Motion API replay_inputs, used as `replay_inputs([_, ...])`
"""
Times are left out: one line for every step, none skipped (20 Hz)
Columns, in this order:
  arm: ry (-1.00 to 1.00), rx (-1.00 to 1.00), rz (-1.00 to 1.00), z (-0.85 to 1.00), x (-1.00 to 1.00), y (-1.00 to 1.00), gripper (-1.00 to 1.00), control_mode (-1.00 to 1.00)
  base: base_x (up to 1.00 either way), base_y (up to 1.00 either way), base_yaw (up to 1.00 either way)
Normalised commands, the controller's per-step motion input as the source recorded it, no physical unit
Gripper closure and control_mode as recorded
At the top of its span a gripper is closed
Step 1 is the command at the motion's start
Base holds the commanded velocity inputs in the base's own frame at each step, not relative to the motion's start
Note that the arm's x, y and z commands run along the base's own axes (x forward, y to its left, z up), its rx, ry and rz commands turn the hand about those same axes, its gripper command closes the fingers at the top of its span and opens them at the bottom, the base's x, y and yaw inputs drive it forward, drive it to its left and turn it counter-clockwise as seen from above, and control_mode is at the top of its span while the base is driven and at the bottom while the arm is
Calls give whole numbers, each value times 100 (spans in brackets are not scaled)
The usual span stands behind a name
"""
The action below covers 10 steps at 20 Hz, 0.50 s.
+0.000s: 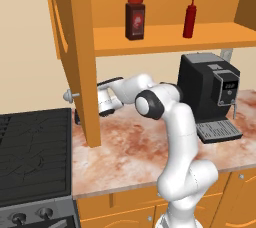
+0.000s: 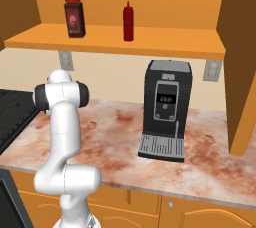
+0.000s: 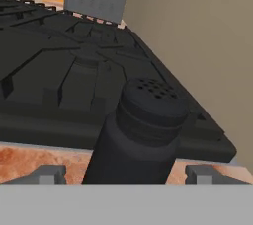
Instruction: Collect the paprika, ketchup, and shaker from the cabinet and place them next to the stove.
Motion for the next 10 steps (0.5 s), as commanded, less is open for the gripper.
replay_inputs([-5,0,-1,0,-15,0,-100,-100,0,0,0])
replay_inputs([-5,0,-1,0,-14,0,-100,-100,0,0,0])
replay_inputs([-3,0,-1,0,-6,-1,-100,-100,0,0,0])
replay_inputs([-3,0,-3,0,0,-6,-100,-100,0,0,0])
replay_inputs([-3,0,-3,0,0,-8,-100,-100,0,0,0])
replay_inputs([-1,0,-3,0,0,-14,-100,-100,0,0,0])
replay_inputs([-3,0,-3,0,0,-17,-100,-100,0,0,0])
replay_inputs([-3,0,-2,0,0,-22,-100,-100,0,0,0])
replay_inputs([-3,0,-3,0,0,-25,-100,-100,0,0,0])
replay_inputs([-4,0,-3,2,0,-27,-100,-100,0,0,0])
